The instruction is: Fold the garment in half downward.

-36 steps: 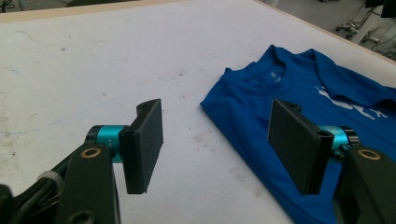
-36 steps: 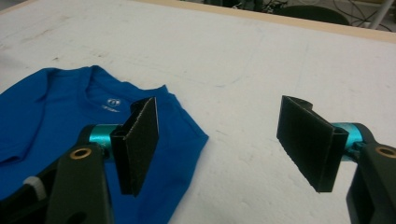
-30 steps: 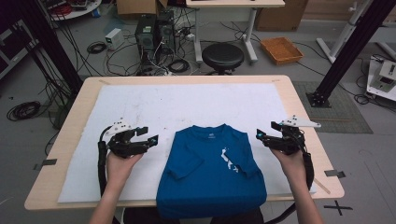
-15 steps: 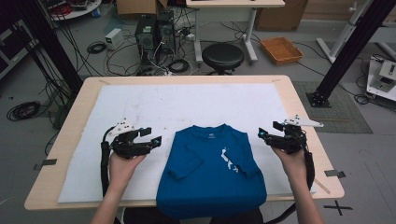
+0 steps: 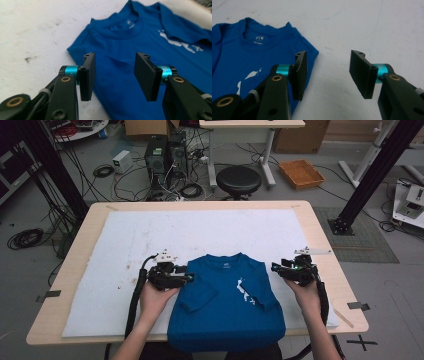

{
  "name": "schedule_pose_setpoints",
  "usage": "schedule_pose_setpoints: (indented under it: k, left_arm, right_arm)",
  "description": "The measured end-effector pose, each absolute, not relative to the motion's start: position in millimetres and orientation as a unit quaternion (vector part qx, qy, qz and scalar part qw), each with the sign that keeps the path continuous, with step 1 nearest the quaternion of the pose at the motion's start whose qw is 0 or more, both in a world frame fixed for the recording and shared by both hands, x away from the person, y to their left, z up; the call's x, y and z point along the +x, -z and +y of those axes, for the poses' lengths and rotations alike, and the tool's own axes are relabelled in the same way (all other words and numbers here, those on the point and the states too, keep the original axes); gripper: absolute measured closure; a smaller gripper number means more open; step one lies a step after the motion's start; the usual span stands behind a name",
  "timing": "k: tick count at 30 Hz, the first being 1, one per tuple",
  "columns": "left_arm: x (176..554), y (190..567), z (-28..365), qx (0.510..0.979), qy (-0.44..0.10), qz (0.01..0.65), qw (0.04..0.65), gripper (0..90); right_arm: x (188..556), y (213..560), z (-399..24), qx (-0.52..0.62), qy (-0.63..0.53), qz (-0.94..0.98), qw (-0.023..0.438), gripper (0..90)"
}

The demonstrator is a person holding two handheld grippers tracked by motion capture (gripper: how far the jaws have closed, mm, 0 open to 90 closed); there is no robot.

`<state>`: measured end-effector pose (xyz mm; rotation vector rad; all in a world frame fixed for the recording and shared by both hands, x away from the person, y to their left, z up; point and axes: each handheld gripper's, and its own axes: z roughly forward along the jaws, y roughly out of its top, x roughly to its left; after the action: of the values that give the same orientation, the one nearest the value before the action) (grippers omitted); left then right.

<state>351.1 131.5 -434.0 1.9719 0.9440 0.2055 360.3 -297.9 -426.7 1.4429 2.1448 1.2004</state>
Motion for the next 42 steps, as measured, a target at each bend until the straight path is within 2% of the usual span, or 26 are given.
schedule_pose_setpoints:
  k: [3,8,10,11,12,13,14,15,17,20,22,26,34,42]
  left_arm:
    - [354,438,127,0.805,-0.095,0.396,0.431,52.4]
    - [356,444,130,0.808,-0.098,0.411,0.412,58.7]
    - [356,445,131,0.808,-0.106,0.409,0.41,62.9]
    - [355,445,131,0.806,-0.107,0.411,0.412,66.9]
    - [355,445,132,0.807,-0.109,0.41,0.411,66.9]
    - [355,445,133,0.804,-0.111,0.413,0.412,72.8]
    - [354,446,134,0.806,-0.115,0.411,0.411,72.8]
    - [354,446,134,0.804,-0.115,0.413,0.411,76.6]
    - [353,445,136,0.803,-0.117,0.415,0.411,77.6]
    - [353,444,140,0.797,-0.121,0.42,0.417,76.8]
    - [356,442,141,0.786,-0.119,0.428,0.43,64.4]
    - [371,433,137,0.785,-0.12,0.427,0.433,55.2]
    - [407,433,122,0.8,-0.091,0.426,0.412,52.0]
    - [415,441,112,0.816,-0.092,0.417,0.389,54.9]
  right_arm:
    - [361,431,-290,0.492,-0.413,0.754,0.135,51.7]
    - [366,438,-276,0.483,-0.389,0.773,0.133,55.2]
    - [369,443,-272,0.482,-0.375,0.78,0.135,62.2]
    - [369,447,-270,0.479,-0.365,0.785,0.145,72.1]
    - [369,447,-270,0.479,-0.365,0.785,0.145,72.1]
    - [368,446,-271,0.473,-0.365,0.788,0.149,82.9]
    - [368,446,-271,0.473,-0.365,0.788,0.149,82.9]
    - [367,446,-271,0.47,-0.365,0.789,0.155,84.5]
    - [366,445,-271,0.469,-0.368,0.788,0.153,84.2]
    - [365,441,-272,0.466,-0.379,0.785,0.15,71.8]
    - [367,435,-272,0.464,-0.389,0.78,0.157,64.8]
    - [379,427,-268,0.461,-0.389,0.78,0.166,59.9]
    - [412,428,-249,0.462,-0.369,0.791,0.157,60.0]
    - [421,443,-235,0.452,-0.339,0.811,0.153,61.3]
